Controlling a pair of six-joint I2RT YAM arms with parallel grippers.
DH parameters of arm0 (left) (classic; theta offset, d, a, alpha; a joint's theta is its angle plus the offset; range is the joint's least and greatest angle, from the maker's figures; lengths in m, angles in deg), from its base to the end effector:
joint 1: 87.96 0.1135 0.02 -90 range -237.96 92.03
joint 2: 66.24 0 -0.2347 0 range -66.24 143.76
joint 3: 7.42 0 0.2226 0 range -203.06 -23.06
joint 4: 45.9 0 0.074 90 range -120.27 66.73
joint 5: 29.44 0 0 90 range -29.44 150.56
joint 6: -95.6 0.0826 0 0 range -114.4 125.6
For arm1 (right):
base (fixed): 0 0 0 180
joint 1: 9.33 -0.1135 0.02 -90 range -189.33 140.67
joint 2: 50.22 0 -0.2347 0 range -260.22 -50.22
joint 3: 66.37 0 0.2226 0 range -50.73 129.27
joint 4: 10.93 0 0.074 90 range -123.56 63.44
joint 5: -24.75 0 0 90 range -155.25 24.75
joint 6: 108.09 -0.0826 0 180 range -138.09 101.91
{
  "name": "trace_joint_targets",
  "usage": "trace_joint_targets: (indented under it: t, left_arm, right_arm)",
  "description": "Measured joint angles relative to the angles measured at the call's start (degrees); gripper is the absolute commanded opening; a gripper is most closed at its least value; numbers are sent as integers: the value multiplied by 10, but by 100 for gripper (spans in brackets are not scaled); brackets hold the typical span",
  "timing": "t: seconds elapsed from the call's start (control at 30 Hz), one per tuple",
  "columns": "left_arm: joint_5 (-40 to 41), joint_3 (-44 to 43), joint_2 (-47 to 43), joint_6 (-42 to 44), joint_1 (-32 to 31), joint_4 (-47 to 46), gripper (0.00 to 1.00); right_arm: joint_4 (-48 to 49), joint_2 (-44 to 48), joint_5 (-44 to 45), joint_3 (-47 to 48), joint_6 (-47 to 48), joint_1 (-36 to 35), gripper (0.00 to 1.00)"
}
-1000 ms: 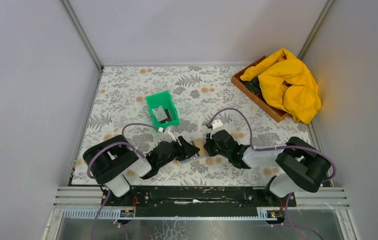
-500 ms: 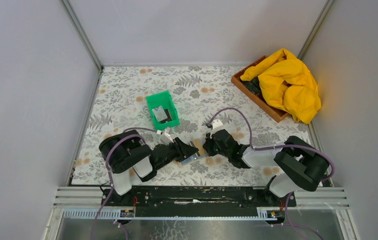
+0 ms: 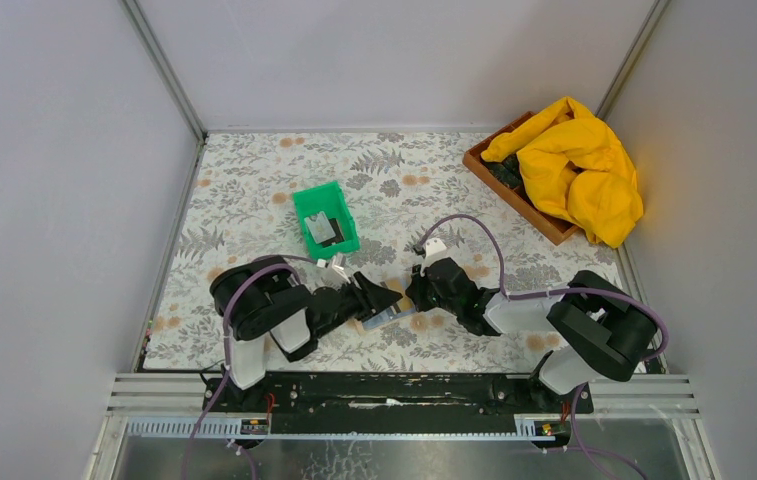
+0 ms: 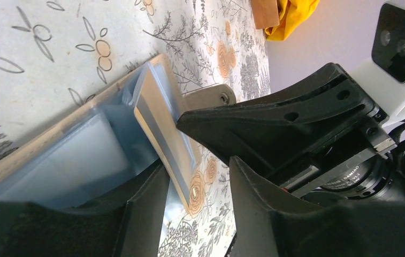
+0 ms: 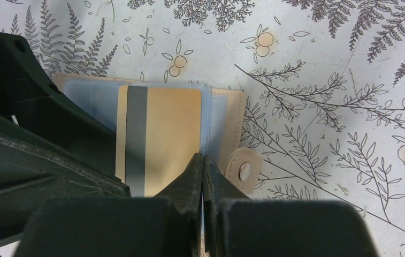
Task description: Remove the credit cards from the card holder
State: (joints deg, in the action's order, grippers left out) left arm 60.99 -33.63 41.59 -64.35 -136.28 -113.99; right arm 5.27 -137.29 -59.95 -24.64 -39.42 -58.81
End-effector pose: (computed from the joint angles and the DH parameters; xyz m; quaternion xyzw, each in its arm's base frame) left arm 0.1844 -0.2061 0.0801 -0.1497 0.7711 -0.5297 0.3200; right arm 0.2013 0.2238 0.1135 -0.1868 0.8412 0.2606 0.4355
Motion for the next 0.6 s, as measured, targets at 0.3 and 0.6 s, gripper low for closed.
trace_joint_targets:
  t: [0.3, 0.6]
  left_arm:
    - [-1, -18, 17, -4, 0, -9, 53]
    - [-1, -14, 17, -5, 2, -12, 48]
  right_arm:
    - [2, -1, 0, 0, 0, 0, 0]
    - [2, -3, -4, 1, -2, 3, 0]
